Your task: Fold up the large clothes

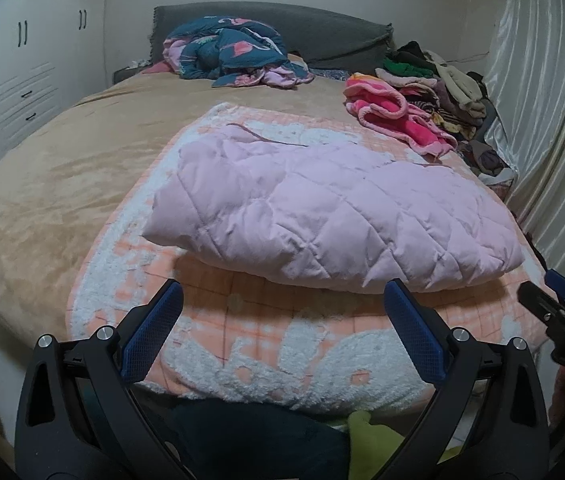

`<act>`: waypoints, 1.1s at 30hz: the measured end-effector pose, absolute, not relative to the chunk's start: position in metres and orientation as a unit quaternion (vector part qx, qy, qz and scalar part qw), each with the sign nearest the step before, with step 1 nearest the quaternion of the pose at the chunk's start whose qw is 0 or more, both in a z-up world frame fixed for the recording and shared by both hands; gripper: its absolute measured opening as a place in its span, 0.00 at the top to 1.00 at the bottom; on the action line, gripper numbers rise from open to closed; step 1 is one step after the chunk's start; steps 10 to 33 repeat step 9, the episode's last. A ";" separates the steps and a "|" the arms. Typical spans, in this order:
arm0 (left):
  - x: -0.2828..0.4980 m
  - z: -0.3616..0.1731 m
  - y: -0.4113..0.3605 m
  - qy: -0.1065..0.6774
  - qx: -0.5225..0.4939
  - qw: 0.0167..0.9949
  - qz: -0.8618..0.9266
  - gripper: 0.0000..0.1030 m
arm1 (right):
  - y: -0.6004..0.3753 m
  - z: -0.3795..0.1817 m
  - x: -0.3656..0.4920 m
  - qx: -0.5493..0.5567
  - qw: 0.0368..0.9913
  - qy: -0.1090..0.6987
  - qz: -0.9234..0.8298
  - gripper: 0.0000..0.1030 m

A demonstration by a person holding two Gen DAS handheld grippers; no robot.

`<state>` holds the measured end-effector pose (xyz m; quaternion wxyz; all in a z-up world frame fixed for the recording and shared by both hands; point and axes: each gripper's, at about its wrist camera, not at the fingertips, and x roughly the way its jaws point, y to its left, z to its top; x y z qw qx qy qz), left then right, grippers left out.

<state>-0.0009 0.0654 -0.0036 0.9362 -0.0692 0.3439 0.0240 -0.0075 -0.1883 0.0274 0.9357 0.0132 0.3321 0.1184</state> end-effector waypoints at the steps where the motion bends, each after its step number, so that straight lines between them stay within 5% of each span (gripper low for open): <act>1: 0.000 -0.005 0.068 0.345 -0.073 0.935 0.028 0.09 | -0.194 0.026 -0.006 0.018 0.936 0.332 0.113 0.04; 9: 0.048 -0.038 0.160 0.390 -0.120 0.902 0.139 0.09 | -0.326 -0.015 0.014 0.100 0.925 0.361 -0.064 0.04; 33: 0.048 -0.038 0.160 0.390 -0.120 0.902 0.139 0.09 | -0.326 -0.015 0.014 0.100 0.925 0.361 -0.064 0.04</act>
